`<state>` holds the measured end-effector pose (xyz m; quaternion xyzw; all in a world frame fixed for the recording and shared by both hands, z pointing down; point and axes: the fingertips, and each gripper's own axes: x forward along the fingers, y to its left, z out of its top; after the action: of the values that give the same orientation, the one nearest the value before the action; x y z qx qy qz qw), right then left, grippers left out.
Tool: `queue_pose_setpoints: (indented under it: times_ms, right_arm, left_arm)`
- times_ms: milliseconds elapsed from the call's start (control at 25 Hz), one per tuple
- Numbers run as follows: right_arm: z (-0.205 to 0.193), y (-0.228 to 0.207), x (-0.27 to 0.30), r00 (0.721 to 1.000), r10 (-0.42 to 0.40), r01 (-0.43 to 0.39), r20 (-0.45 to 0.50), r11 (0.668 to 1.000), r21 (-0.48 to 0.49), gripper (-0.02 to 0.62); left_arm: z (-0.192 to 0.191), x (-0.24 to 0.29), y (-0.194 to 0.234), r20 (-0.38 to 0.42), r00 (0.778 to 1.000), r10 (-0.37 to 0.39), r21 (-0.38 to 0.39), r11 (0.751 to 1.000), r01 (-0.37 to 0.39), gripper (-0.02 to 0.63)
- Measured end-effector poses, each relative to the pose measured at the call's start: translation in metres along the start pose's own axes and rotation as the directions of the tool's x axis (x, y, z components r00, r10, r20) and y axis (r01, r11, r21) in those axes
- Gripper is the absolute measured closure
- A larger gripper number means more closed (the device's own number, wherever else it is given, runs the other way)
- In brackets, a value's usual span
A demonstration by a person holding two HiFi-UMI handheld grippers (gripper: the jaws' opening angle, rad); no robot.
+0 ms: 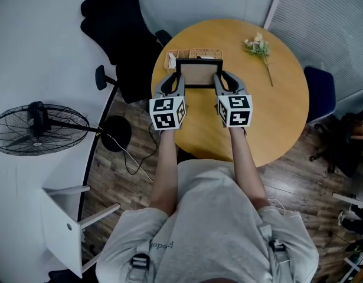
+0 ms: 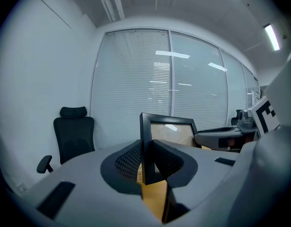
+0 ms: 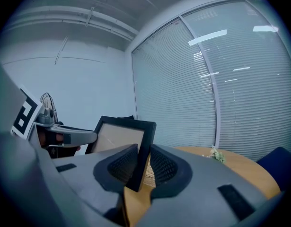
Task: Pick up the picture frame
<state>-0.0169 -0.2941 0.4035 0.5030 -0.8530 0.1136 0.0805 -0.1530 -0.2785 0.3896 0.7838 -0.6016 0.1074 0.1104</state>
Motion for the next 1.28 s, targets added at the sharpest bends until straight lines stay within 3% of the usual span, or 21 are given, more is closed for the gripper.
queue_pose_setpoints:
  times_ms: [1280]
  right_arm:
    - [-0.002, -0.01, -0.008, 0.999, -0.016, 0.015, 0.028, 1.0, 0.019, 0.512]
  left_arm:
    - [-0.006, 0.003, -0.011, -0.004, 0.999, -0.035, -0.002, 0.999, 0.035, 0.517]
